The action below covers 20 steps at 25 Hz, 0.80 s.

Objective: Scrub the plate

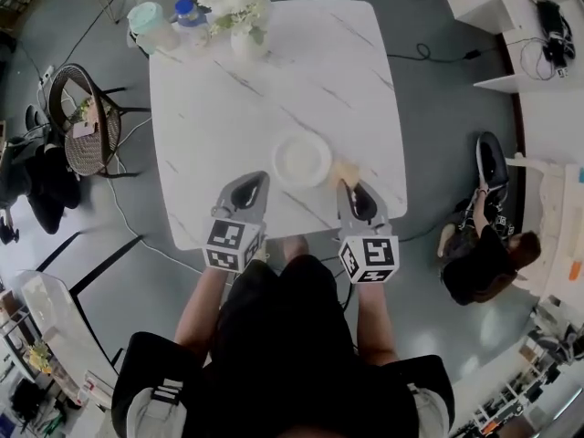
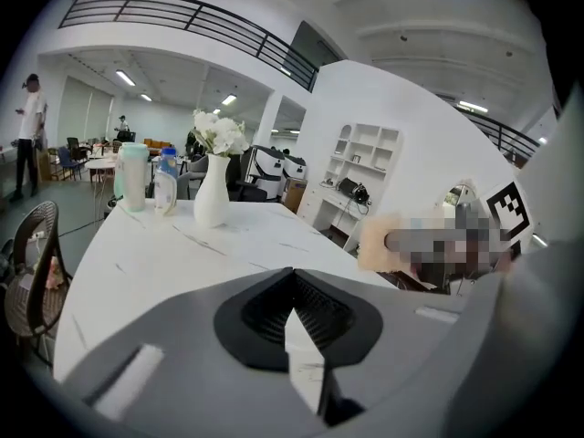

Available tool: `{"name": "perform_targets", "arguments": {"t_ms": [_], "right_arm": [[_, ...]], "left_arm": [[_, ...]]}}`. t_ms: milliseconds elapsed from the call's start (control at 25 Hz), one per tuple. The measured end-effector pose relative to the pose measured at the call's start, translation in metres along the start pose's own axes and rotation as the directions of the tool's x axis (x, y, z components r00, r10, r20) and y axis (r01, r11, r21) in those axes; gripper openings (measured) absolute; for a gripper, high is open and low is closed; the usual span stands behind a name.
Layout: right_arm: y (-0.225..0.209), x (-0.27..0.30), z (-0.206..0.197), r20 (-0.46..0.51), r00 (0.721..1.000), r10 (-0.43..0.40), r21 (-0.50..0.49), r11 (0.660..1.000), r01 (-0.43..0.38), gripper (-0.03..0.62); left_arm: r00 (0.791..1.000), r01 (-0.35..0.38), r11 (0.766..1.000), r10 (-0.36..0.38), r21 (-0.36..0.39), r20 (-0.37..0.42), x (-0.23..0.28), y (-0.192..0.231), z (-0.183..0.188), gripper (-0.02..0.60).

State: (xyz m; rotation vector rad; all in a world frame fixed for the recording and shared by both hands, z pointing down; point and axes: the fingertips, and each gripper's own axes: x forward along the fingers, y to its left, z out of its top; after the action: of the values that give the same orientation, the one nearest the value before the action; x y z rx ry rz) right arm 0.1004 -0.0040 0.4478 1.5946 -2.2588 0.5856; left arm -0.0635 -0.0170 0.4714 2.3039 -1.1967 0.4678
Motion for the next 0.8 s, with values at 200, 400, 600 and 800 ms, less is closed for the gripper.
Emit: {"name": "perform_targets", "arguments": {"t_ms": [200, 400, 600, 800], "right_arm": [[-0.004, 0.026, -0.019, -0.052, 0.998, 0.029, 0.017, 0.999, -0.028, 0.069], [-0.008, 0.048, -0.037, -0.092, 0.995, 0.043, 0.036, 0.999, -0.039, 0.069], [-0.01, 0.062, -0.045, -0.115, 0.992, 0.057, 0.05, 0.997, -0.051, 0.069], [-0.01, 0.07, -0.045, -0.124, 0.989, 0.077, 0.058, 0.996, -0.07, 0.069]], "left_arm": [[0.999, -0.008, 1.0, 0.006, -0.029, -0.054, 0.022, 0.011, -0.021, 0.005], [0.996, -0.017, 0.999, 0.013, -0.039, -0.091, 0.042, 0.021, -0.039, 0.005], [0.992, -0.007, 0.998, 0.0, -0.059, -0.125, 0.056, 0.025, -0.053, 0.005], [0.987, -0.029, 0.995, 0.013, -0.1, -0.162, 0.063, 0.031, -0.064, 0.005]]}}
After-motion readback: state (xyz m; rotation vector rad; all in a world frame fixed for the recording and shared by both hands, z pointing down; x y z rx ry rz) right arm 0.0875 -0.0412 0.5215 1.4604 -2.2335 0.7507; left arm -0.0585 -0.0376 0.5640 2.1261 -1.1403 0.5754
